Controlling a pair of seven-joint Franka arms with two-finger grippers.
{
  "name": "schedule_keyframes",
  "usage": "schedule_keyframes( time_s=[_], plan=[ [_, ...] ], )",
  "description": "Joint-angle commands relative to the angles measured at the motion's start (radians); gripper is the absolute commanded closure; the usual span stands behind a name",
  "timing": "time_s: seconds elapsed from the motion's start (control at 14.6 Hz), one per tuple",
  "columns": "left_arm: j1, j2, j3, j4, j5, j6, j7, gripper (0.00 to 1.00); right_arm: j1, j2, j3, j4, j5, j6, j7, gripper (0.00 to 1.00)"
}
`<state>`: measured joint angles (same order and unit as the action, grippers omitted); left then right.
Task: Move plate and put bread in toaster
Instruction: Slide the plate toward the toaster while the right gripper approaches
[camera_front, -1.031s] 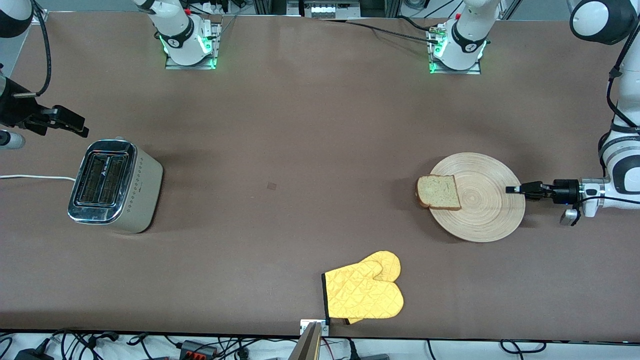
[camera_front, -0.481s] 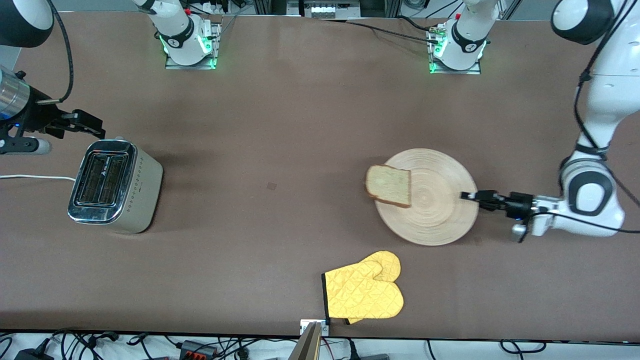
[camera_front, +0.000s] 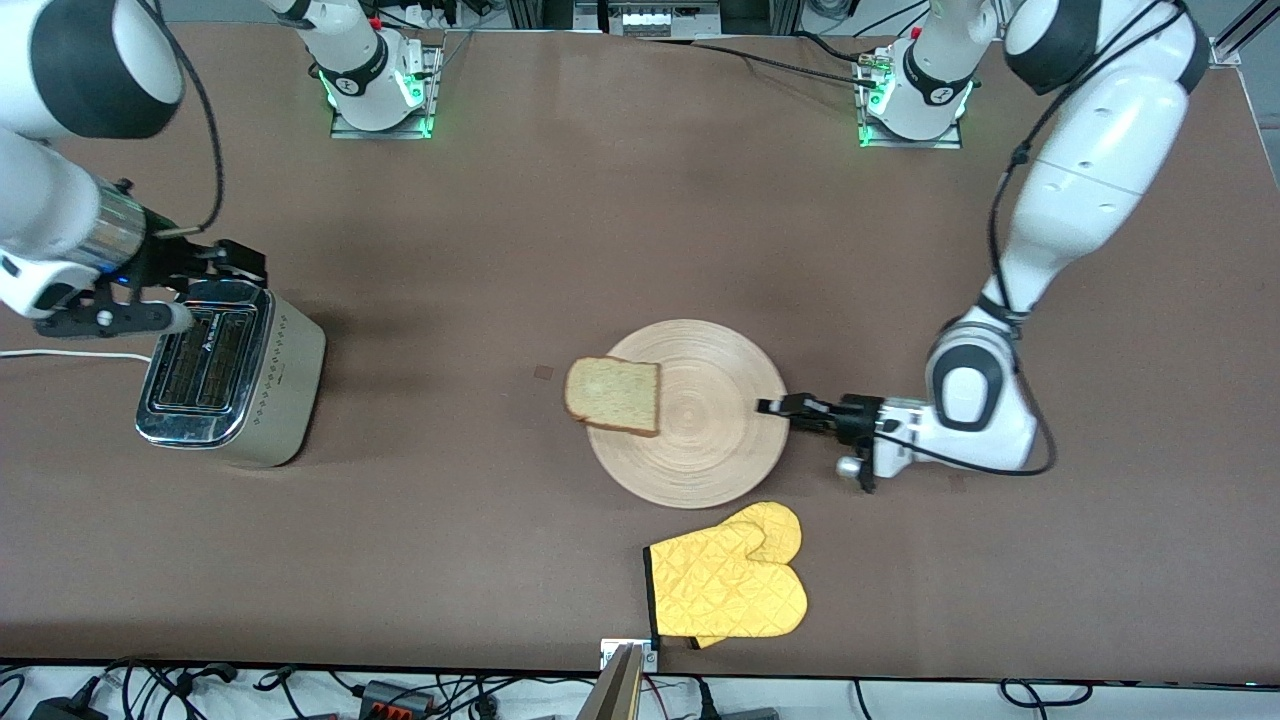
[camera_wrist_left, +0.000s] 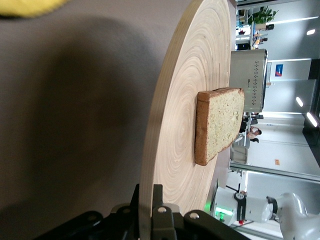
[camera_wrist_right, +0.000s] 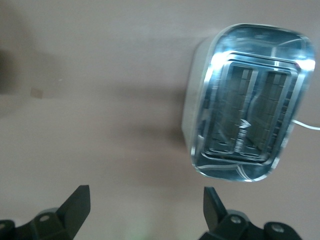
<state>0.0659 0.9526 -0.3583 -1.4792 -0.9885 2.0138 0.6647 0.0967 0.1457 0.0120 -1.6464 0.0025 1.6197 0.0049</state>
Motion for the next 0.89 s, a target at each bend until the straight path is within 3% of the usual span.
schedule_keyframes(
  time_s=[0.0, 0.34, 0.41, 0.48, 0.55, 0.82],
  plan=[
    [-0.063, 0.014, 0.001, -0.001, -0.071, 0.040, 0.004, 0.99, 0.079, 0.054, -0.003, 0.023, 0.010, 0.002, 0.007, 0.00],
    [-0.100, 0.045, 0.002, -0.029, -0.071, 0.049, 0.010, 0.96, 0.121, 0.090, -0.001, 0.023, 0.016, 0.063, 0.010, 0.00],
    [-0.100, 0.045, 0.004, -0.032, -0.071, 0.049, 0.006, 0.83, 0.129, 0.098, -0.001, 0.020, 0.023, 0.078, 0.012, 0.00],
    [-0.097, 0.043, 0.009, -0.032, -0.071, 0.049, 0.010, 0.20, 0.132, 0.104, -0.001, 0.017, 0.057, 0.091, 0.012, 0.00],
    [-0.090, 0.040, 0.009, -0.032, -0.068, 0.046, 0.007, 0.00, 0.129, 0.116, -0.003, 0.016, 0.106, 0.095, 0.012, 0.00],
    [-0.038, -0.020, 0.033, -0.030, -0.026, -0.025, 0.006, 0.00, 0.133, 0.160, -0.003, -0.012, 0.145, 0.129, 0.012, 0.00]
  ],
)
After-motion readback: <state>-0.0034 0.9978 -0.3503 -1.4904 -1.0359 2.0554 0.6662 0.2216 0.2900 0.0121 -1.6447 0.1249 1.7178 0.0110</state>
